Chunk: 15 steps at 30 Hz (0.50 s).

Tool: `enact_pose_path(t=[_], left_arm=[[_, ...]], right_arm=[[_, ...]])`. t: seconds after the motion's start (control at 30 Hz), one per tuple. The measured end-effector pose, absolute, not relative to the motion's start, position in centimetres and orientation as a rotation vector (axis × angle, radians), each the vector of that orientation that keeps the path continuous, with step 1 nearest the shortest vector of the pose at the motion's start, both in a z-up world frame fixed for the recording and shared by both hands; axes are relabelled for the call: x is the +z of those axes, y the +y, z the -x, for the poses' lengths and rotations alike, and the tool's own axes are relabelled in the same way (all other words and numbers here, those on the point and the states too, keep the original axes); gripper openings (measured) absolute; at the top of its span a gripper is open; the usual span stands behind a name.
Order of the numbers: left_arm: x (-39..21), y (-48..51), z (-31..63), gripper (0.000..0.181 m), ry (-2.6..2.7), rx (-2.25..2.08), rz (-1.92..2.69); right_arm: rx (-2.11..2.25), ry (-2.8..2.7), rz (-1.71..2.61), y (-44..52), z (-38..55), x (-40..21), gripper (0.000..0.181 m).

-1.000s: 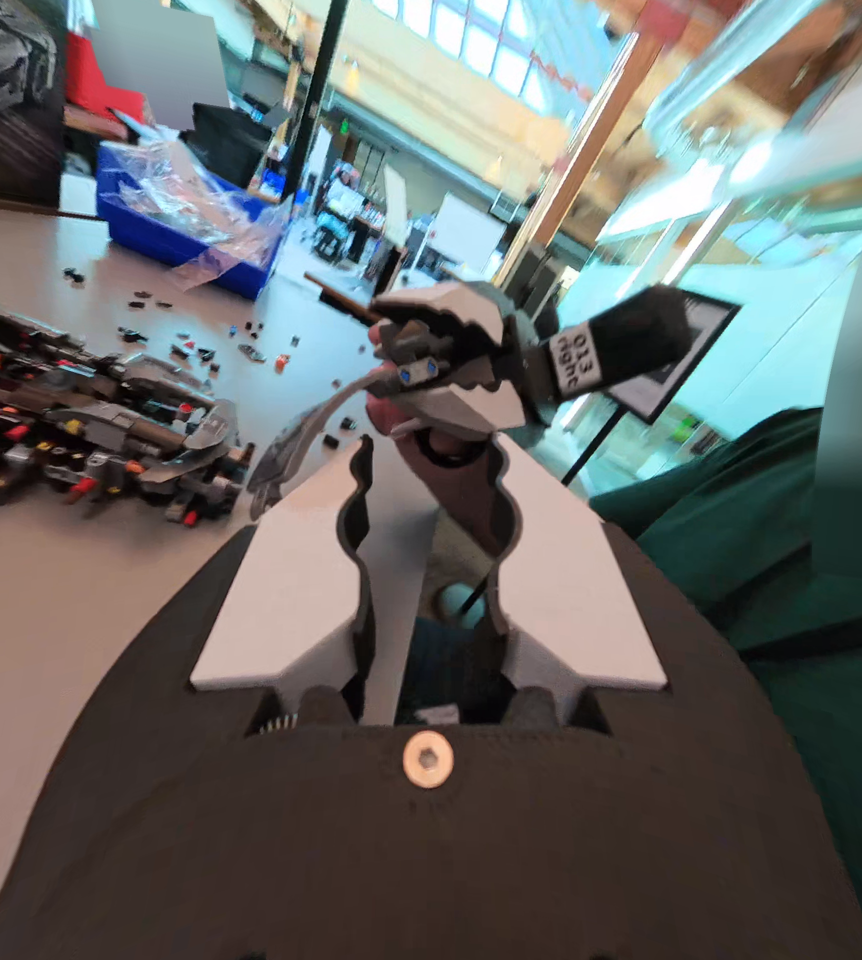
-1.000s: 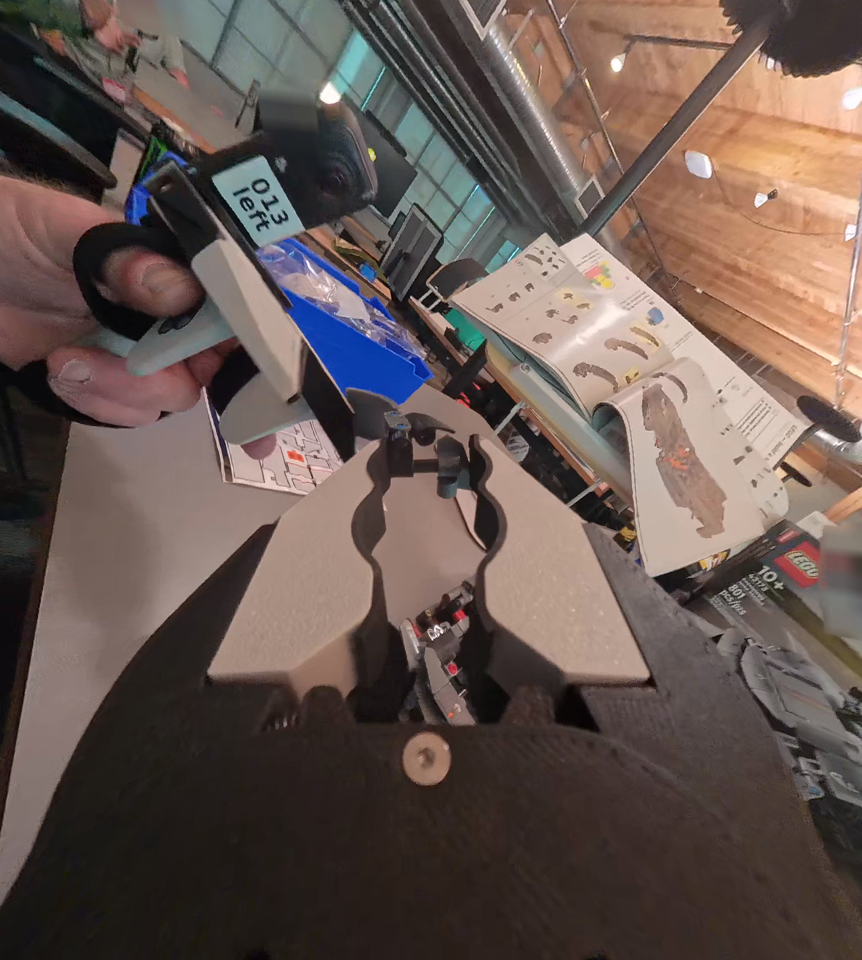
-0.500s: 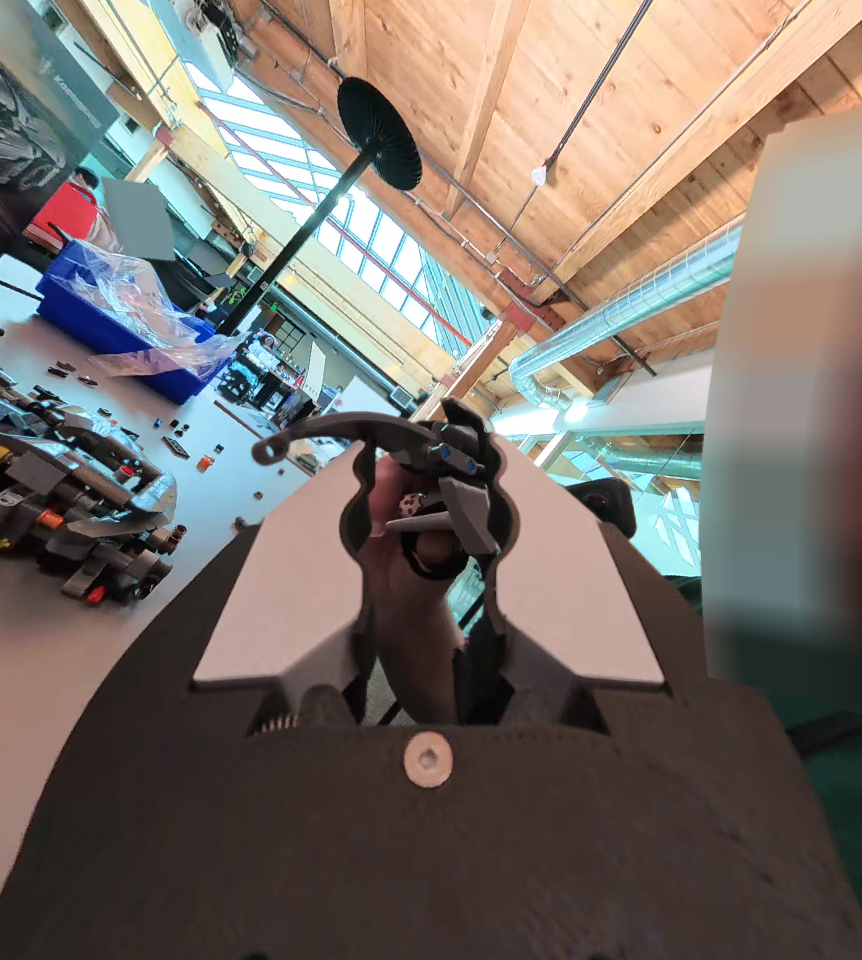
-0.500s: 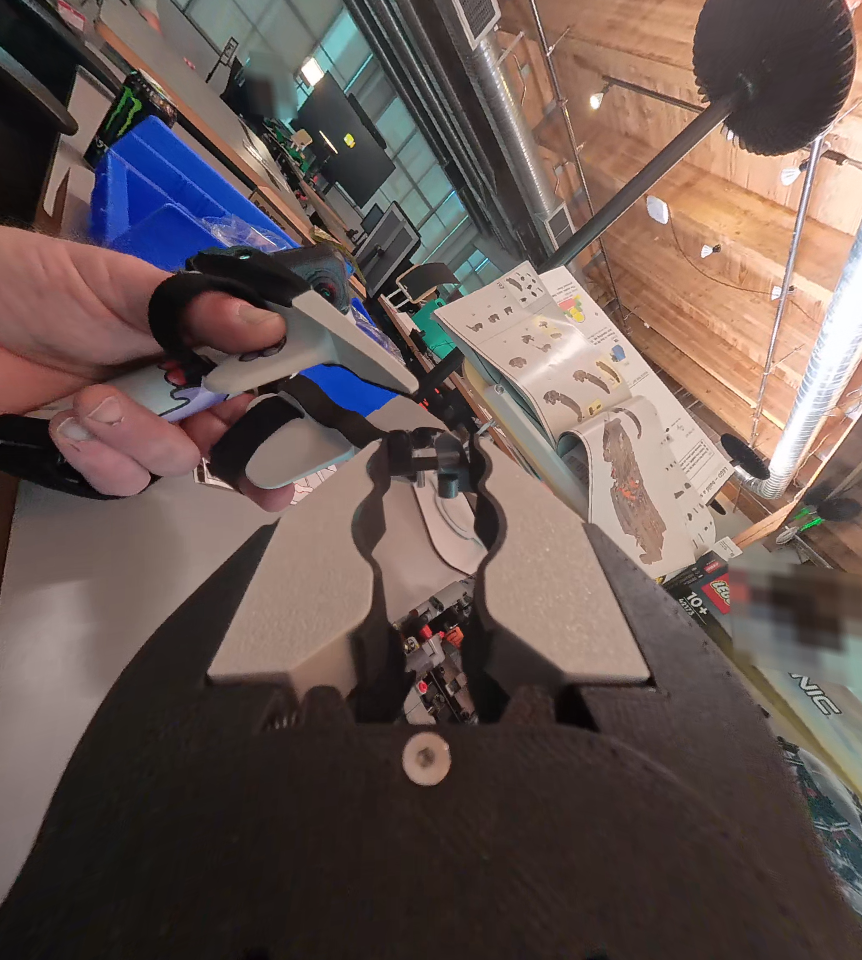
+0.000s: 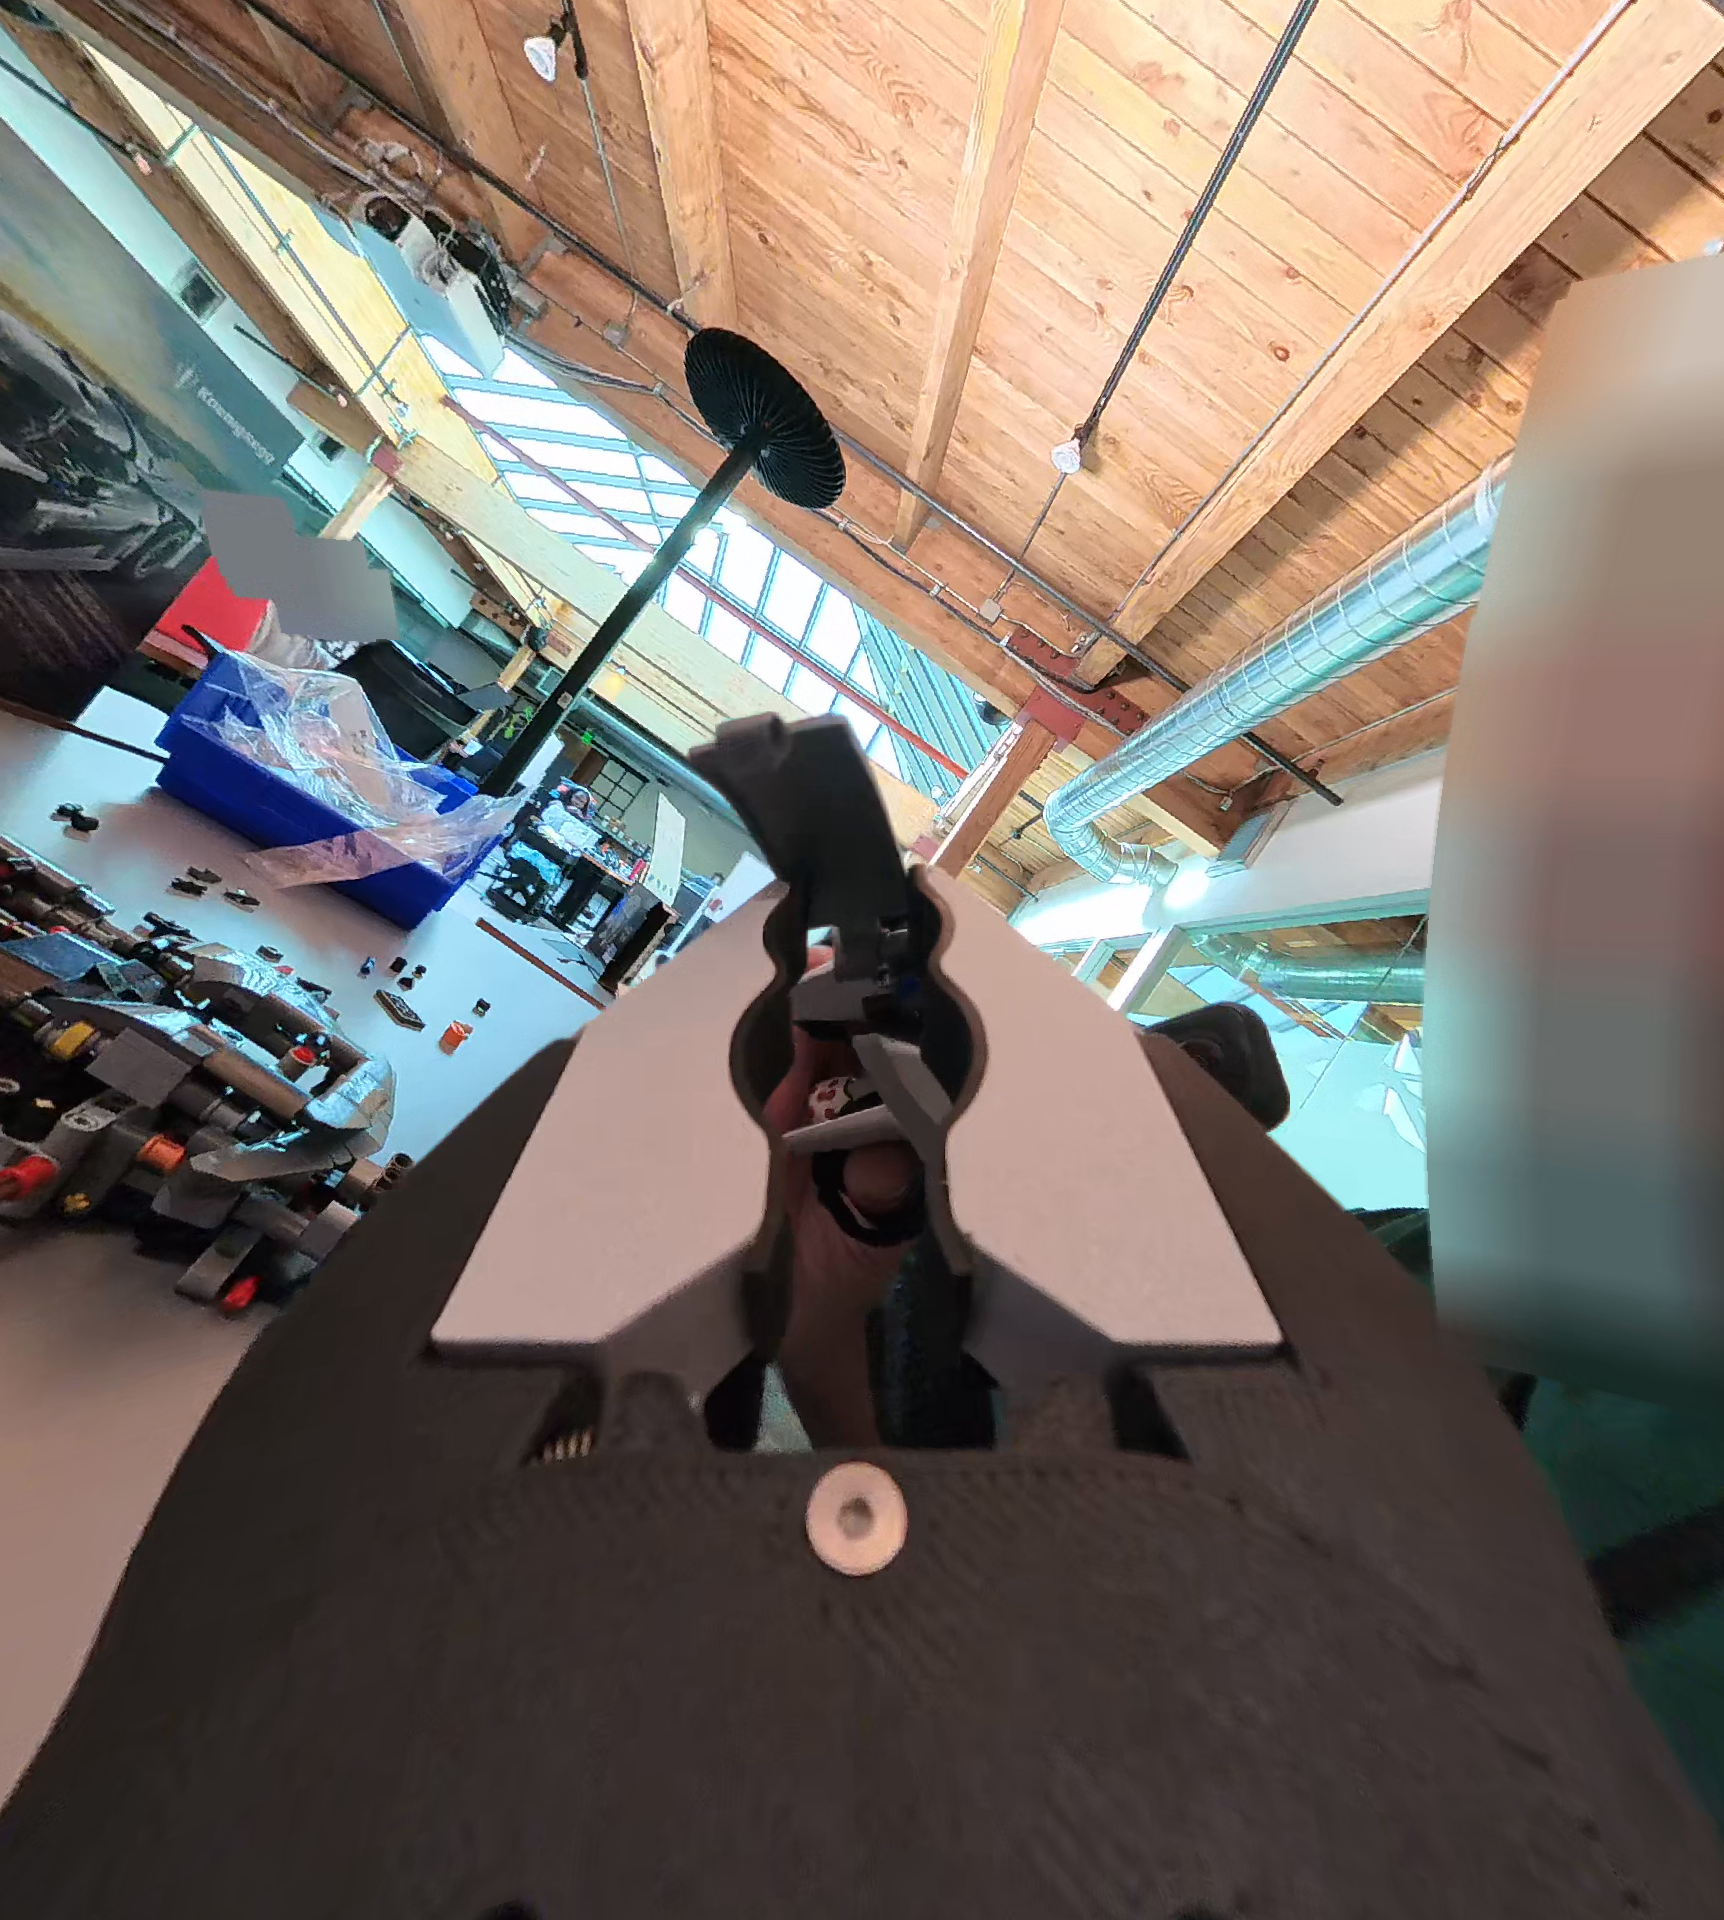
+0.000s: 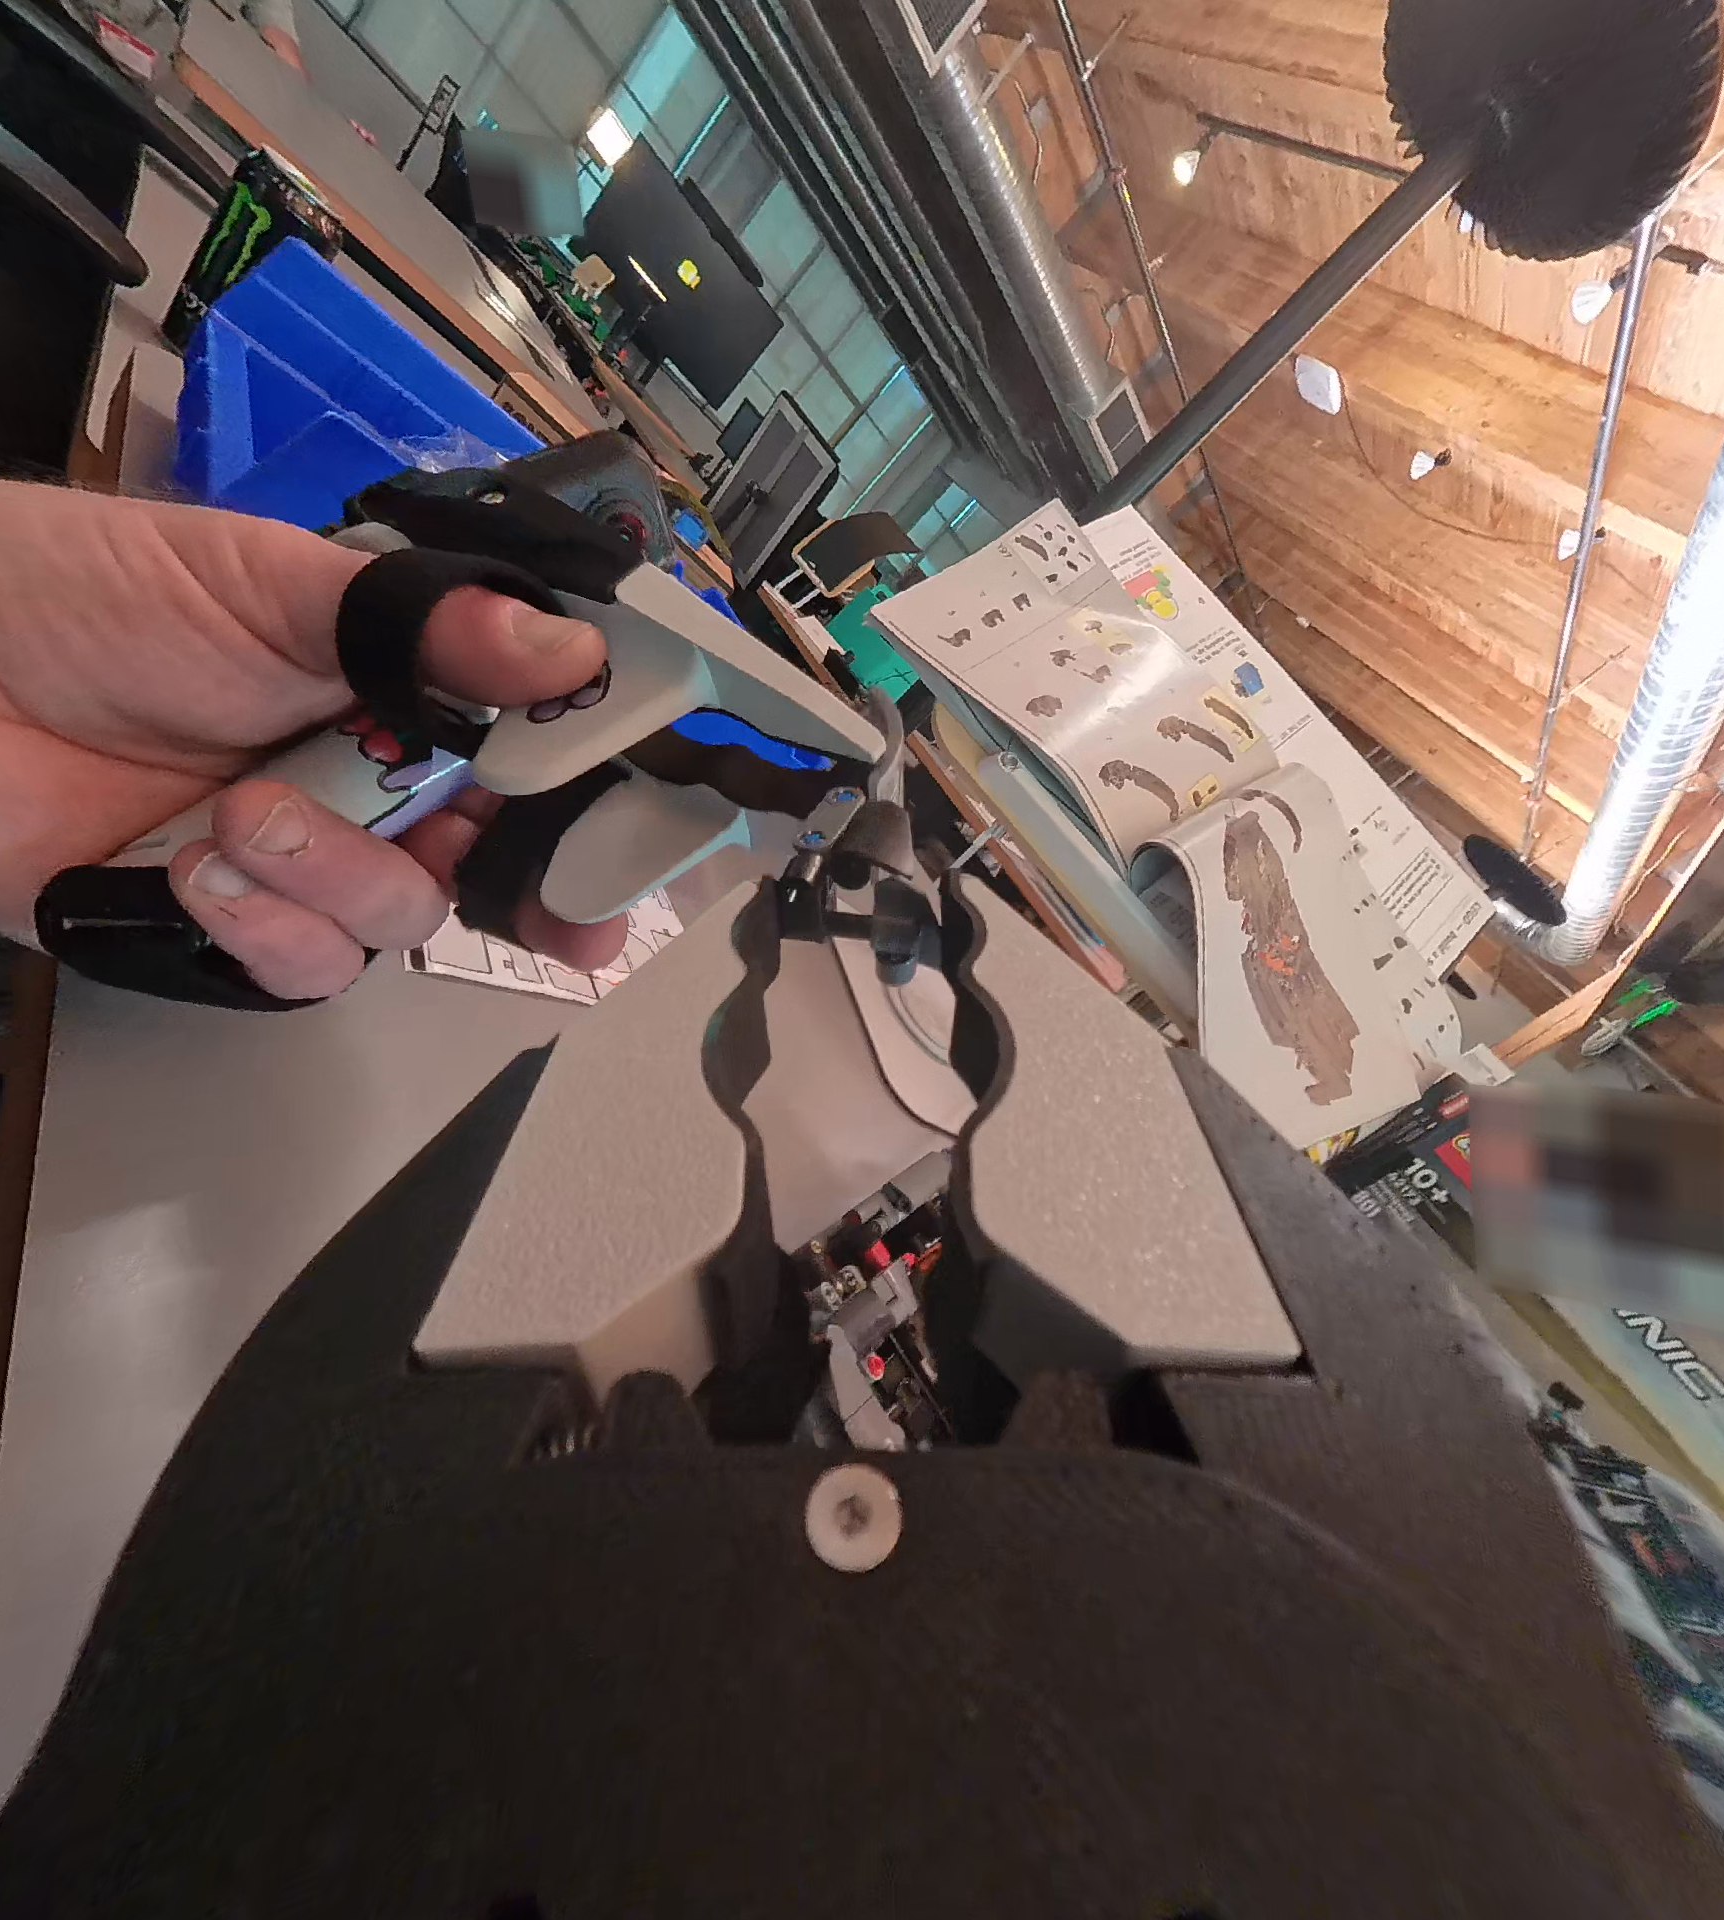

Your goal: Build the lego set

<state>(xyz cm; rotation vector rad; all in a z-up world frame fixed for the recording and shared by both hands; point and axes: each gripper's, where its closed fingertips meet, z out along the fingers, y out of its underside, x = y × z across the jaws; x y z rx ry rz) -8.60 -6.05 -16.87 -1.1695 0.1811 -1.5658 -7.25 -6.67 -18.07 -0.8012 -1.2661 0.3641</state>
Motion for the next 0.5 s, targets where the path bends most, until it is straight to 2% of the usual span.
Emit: enact_pose_path(t=[0.13,0.23,0.47,0.5], left_arm=[[-16.5,-6.0,8.6,0.011,0.176,-1.490,1.169],[-16.3,-6.1,8.4,0.014,0.177,-1.443,1.173],[-17.5,-6.7,6.8,0.048,0.257,-1.425,1.244],[-17.8,-6.6,6.5,0.048,0.262,-1.431,1.265]], right_arm=[[0.411,-1.251,0.843,-6.4,7.2,-18.1,0.029],[0.406,-1.248,0.868,-6.1,7.3,-18.4,0.029],[0.415,-1.205,0.879,-5.8,7.1,-18.2,0.028],[0.417,-1.203,0.870,-5.9,7.1,-18.1,0.028]])
